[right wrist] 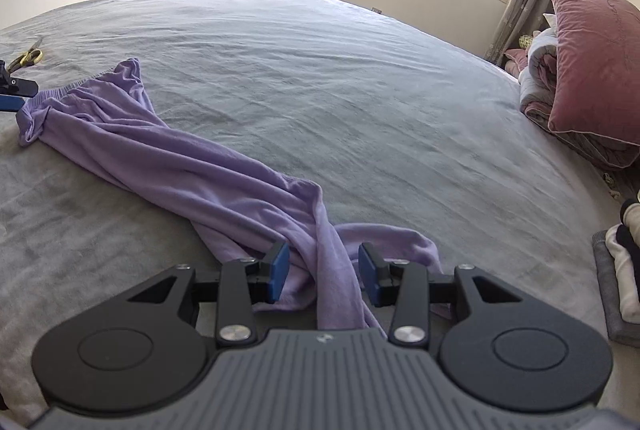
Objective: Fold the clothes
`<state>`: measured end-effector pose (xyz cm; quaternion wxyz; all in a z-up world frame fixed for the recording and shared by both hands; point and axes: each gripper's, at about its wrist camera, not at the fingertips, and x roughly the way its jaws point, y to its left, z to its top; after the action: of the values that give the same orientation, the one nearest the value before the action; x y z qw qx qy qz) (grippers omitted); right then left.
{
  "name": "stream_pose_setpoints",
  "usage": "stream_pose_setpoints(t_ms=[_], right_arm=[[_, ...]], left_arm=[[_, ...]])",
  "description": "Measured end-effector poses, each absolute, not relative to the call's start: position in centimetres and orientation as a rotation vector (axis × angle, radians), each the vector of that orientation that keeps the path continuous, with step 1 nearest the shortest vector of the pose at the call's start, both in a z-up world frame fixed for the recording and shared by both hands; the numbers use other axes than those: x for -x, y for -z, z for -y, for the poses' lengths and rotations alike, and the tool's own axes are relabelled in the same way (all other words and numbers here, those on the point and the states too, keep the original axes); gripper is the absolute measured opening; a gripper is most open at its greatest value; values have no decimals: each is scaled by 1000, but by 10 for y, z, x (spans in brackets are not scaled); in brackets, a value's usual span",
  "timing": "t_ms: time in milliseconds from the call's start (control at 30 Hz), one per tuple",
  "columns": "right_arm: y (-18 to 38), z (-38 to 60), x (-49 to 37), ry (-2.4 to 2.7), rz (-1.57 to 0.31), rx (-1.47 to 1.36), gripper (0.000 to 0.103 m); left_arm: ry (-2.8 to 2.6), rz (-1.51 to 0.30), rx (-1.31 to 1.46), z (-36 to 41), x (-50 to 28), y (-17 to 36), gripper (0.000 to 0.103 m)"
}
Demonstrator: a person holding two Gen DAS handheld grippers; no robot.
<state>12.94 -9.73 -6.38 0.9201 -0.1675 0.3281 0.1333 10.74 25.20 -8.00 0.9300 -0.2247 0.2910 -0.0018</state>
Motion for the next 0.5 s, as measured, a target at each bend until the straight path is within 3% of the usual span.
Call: stream_pose_setpoints(t_ms=[400, 433, 500], right_arm=[[108, 150, -99, -202, -800, 215, 42], [111, 153, -100, -203, -795, 199, 41], [111, 158, -100, -201, -784, 185, 28]], left_arm=[[351, -650, -91, -111, -136, 110, 45], [345, -652, -120, -107, -139, 114, 45], [321, -635, -179, -99, -143, 123, 44]])
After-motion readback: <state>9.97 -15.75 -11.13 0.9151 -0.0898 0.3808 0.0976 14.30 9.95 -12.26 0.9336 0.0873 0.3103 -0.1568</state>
